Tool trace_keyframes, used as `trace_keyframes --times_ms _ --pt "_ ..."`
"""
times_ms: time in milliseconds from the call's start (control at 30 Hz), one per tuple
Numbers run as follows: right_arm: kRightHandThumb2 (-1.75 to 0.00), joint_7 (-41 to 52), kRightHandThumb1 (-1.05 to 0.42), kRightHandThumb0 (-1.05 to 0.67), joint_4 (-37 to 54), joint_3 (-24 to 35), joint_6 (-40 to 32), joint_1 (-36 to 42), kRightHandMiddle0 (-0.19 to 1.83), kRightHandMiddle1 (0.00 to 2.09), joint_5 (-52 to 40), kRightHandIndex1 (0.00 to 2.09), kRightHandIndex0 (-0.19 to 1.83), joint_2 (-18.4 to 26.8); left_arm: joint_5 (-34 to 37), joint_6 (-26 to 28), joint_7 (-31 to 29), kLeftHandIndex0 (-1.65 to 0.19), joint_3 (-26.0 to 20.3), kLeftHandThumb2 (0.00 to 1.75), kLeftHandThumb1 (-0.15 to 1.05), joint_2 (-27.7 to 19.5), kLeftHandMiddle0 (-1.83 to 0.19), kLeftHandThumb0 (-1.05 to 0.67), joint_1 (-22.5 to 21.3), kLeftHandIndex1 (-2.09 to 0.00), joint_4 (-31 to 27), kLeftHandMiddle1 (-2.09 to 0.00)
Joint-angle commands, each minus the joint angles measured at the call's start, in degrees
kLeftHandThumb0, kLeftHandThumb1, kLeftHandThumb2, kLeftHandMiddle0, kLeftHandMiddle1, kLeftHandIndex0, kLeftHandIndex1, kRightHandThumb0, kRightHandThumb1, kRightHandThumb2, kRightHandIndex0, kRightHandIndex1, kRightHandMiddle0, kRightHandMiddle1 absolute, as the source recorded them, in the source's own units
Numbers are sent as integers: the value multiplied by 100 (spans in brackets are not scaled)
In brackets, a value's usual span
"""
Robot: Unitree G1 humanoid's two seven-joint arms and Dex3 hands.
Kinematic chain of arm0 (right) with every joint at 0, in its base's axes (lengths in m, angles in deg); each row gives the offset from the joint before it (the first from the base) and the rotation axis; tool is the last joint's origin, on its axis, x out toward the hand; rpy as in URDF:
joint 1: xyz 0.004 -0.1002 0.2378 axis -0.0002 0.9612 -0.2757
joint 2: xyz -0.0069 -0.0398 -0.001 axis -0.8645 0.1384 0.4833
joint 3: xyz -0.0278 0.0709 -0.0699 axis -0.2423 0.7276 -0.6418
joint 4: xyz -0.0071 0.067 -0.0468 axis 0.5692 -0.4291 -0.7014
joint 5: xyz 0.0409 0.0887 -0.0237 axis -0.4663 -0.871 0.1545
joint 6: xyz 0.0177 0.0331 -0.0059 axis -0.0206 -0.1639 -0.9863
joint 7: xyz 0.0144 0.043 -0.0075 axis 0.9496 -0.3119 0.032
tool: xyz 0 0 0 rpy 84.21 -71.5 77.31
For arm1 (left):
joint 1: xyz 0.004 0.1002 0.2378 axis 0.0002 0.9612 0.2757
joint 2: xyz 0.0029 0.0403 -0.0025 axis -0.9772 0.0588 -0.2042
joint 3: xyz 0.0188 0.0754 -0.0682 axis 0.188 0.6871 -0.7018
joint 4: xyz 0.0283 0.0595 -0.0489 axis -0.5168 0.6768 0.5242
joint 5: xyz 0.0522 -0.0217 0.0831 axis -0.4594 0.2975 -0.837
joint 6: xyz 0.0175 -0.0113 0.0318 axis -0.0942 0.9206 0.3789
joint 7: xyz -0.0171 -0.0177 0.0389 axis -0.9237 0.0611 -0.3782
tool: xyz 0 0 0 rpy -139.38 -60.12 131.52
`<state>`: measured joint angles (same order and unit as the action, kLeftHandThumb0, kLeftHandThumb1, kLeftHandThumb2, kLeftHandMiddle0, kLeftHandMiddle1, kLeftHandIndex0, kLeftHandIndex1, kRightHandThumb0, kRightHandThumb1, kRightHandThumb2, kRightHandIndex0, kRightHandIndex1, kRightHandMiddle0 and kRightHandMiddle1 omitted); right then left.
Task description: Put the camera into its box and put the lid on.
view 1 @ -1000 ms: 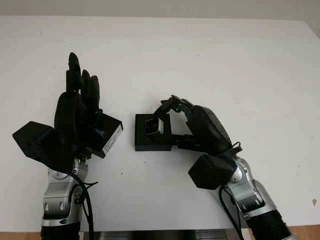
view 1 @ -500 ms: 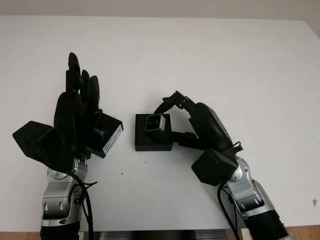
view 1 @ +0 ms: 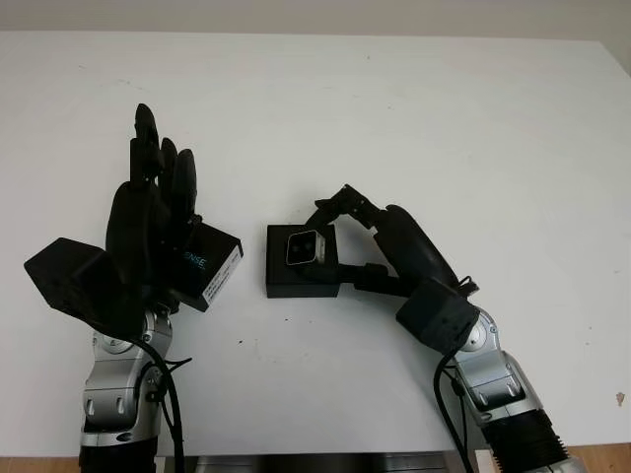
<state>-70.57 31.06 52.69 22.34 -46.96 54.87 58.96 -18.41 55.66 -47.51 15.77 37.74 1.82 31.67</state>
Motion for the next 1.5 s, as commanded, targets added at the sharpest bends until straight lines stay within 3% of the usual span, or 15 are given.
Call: trace_keyframes --times_ms 0,533,1067,1467 --pt "-6 91 -99 -42 -129 57 -29 -61 35 157 -111 54 18 18 -11 -29 0 19 -8 45 105 -21 19 -78 61 0 -138 0" --pt "-6 527 -100 -49 -928 238 -53 -453 38 160 -764 46 20 -126 -59 -32 -46 19 4 47 105 -74 19 -78 119 0 -158 0" --pt "-5 1256 -100 -50 -1191 647 -540 -591 35 161 -1812 40 16 -274 16 -4 -144 19 -32 46 105 -107 19 -79 130 0 -175 0" --pt "-5 1256 -100 -49 -1109 599 -430 -505 37 159 -1754 36 20 -334 15 29 -90 19 -24 47 105 -90 19 -79 102 0 -171 0"
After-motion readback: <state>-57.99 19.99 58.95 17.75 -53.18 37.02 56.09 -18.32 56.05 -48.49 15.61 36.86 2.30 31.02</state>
